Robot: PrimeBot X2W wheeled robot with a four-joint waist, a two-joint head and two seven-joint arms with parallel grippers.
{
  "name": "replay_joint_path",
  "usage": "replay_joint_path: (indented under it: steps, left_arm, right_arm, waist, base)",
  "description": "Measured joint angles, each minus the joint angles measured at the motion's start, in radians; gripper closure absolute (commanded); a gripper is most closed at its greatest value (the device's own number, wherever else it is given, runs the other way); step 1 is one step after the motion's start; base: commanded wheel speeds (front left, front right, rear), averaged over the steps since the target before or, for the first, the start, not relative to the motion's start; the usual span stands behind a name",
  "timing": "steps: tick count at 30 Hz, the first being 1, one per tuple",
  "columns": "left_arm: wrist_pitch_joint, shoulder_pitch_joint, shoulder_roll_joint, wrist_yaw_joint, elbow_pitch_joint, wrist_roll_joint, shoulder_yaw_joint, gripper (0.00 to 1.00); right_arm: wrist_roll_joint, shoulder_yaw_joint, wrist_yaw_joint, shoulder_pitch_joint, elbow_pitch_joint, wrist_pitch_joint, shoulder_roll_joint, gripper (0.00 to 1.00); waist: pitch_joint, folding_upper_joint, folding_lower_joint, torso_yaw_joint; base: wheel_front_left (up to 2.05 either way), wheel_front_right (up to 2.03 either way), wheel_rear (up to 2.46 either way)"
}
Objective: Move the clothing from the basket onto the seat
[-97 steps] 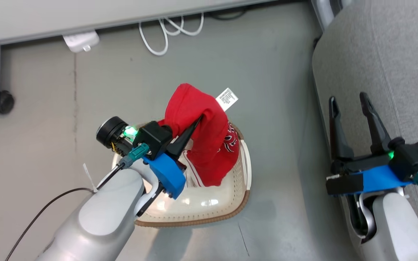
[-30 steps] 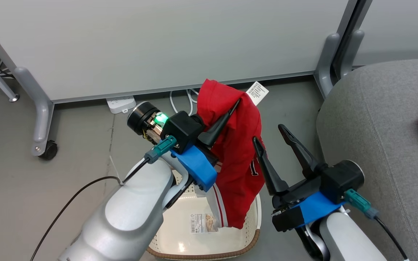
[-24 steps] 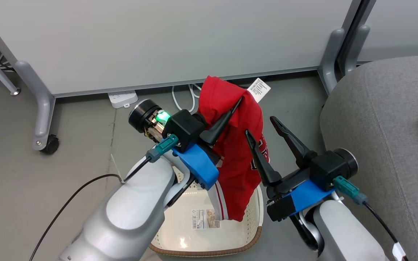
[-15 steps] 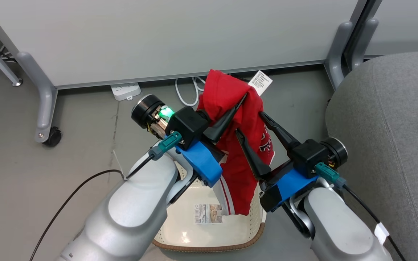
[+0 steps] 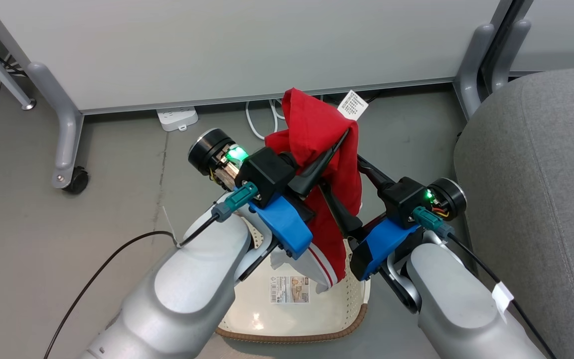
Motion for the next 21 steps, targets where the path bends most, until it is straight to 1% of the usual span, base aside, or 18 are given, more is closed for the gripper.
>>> replay_joint_path:
  steps: [3,4,5,6,7,21]
  left_arm:
    - [0.000,-0.002,0.000,0.000,0.000,-0.001,-0.001,1.00]
    - [0.000,-0.004,0.000,0.000,0.000,-0.001,-0.001,1.00]
    - [0.000,-0.004,-0.001,0.000,0.000,-0.001,-0.001,1.00]
    - [0.000,-0.004,-0.001,0.000,0.000,-0.001,-0.001,1.00]
    - [0.000,-0.004,-0.001,-0.001,0.000,-0.001,-0.001,1.00]
    - [0.000,-0.004,0.000,-0.003,0.001,-0.001,-0.001,1.00]
  right_arm:
    - [0.003,-0.001,0.000,-0.006,0.015,0.000,0.008,0.00]
    - [0.007,-0.003,0.000,-0.008,0.021,0.000,0.010,0.11]
    - [0.007,-0.004,0.000,-0.011,0.025,0.000,0.010,0.54]
    - [0.007,-0.006,0.000,-0.013,0.027,0.000,0.012,0.91]
    - [0.007,-0.006,0.000,-0.014,0.029,0.000,0.013,1.00]
    - [0.020,-0.013,0.000,-0.013,0.034,0.000,0.023,1.00]
  waist:
    - [0.002,0.0000,0.0000,0.000]
    - [0.002,0.0000,0.0000,0.000]
    - [0.001,0.0001,0.0000,0.000]
    - [0.001,0.0000,0.0000,0.000]
    - [0.001,0.0000,0.0000,0.000]
    - [-0.007,0.0000,0.0000,-0.010]
  base:
    - [0.00,0.00,0.00]
    - [0.00,0.00,0.00]
    - [0.00,0.00,0.00]
    - [0.00,0.00,0.00]
    - [0.00,0.00,0.00]
    - [0.00,0.00,0.00]
